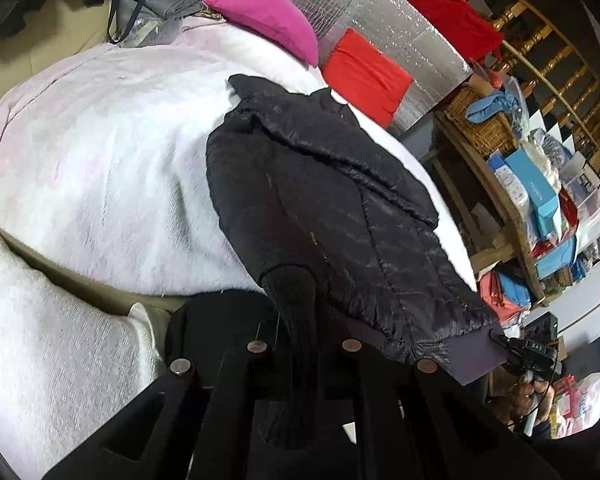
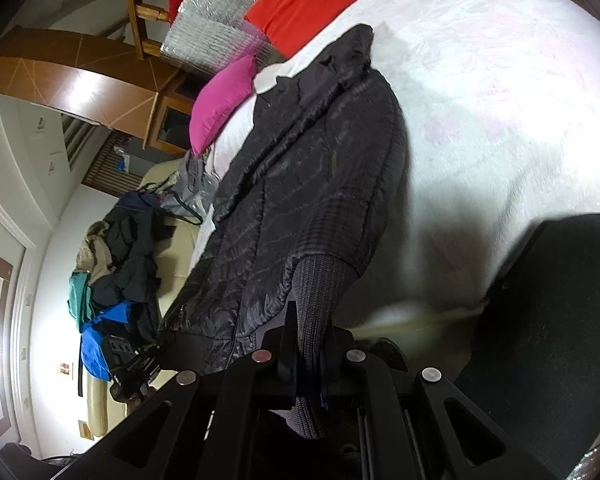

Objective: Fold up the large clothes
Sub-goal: 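Lift the hem with both tools and fold it toward the collar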

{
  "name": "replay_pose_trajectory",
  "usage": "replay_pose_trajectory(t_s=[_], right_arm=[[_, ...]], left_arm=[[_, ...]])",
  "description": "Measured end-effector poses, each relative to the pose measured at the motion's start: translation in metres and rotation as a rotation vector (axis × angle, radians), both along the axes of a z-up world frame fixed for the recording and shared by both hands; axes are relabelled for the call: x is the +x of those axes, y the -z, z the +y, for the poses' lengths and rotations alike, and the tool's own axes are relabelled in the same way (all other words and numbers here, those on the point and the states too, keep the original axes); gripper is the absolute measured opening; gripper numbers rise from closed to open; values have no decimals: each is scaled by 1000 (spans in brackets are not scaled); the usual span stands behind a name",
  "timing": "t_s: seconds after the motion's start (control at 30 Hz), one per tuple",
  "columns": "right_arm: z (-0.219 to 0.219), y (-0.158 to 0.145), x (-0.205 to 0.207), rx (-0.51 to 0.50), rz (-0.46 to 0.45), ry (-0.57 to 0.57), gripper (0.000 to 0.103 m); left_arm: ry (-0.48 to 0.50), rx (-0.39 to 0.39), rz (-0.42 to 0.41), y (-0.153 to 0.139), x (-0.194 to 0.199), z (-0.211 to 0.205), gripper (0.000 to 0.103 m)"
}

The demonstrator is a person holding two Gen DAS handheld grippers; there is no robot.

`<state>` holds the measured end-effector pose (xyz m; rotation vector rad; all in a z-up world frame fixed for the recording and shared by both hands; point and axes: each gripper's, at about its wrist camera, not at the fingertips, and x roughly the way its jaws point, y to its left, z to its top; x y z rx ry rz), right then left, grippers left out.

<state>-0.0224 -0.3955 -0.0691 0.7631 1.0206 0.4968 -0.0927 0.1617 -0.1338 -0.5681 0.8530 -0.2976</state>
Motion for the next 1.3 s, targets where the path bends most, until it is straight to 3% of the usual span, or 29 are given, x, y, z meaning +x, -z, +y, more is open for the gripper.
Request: replay_pose_trajectory(t_s=[0.23, 0.5, 0.83, 1.3], right_arm=[[-6, -18, 9, 43, -51, 19, 8], [-9, -32, 23, 70, -94, 26, 8], [-4, -47, 51, 79, -134, 24, 8], [-2, -54, 81, 90, -148, 40, 8]], left_arm=[[-13, -72, -38, -14, 9, 7, 8], [-27, -94, -80, -30, 24, 7, 8], [-79, 58, -63, -52, 53, -13, 8], [-102, 127, -71, -66, 77, -21, 8]])
